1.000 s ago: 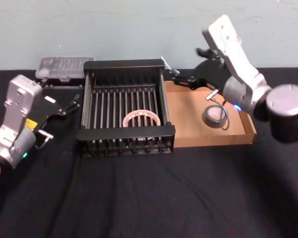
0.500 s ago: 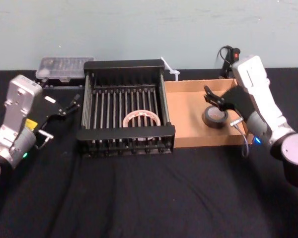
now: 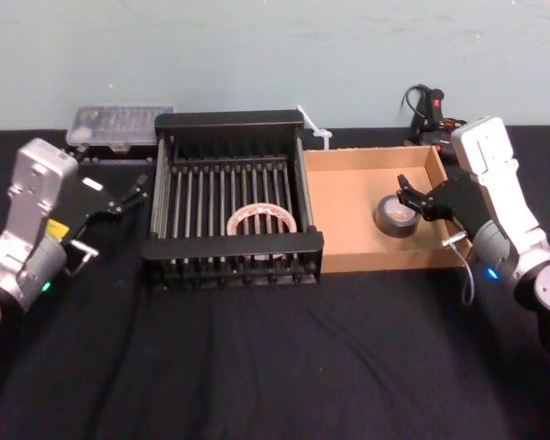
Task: Pick up the white tape and place it into the black box , Pick up the silver tape and place it into the brown box.
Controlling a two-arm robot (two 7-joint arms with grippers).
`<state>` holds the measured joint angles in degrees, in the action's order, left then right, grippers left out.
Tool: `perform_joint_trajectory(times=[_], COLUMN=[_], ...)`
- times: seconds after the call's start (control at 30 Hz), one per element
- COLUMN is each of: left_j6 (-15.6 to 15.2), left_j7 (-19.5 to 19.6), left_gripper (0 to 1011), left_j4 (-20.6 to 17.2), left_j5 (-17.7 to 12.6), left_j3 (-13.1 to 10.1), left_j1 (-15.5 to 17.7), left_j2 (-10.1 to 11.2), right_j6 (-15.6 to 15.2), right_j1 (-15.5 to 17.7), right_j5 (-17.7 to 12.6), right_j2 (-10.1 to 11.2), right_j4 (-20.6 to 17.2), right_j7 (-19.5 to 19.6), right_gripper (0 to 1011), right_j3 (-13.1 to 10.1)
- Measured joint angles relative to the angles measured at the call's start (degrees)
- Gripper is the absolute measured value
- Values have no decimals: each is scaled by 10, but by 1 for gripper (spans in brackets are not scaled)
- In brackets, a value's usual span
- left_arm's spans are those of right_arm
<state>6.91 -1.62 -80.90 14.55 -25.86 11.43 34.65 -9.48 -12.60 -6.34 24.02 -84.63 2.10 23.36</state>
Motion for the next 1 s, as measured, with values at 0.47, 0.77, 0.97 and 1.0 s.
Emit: perform_joint_trajectory(times=[0.47, 0.77, 0.97, 1.0], left_j6=[0, 0, 0, 0], left_j7=[0, 0, 0, 0], left_gripper=[1001, 1001, 1001, 1001], left_j4=[0, 0, 0, 0], left_j5=[0, 0, 0, 0], left_j3=[0, 0, 0, 0], left_j1=[0, 0, 0, 0], left_j2=[0, 0, 0, 0], right_j6=[2, 3, 4, 4], right_j1=[-1, -1, -1, -1], right_j5=[1, 2, 2, 2], right_j2=[1, 1, 1, 1], right_j4=[1, 1, 1, 1], right_j7=[1, 1, 1, 1], right_gripper=[1002, 1002, 1002, 1002], right_j3=[3, 4, 4, 4])
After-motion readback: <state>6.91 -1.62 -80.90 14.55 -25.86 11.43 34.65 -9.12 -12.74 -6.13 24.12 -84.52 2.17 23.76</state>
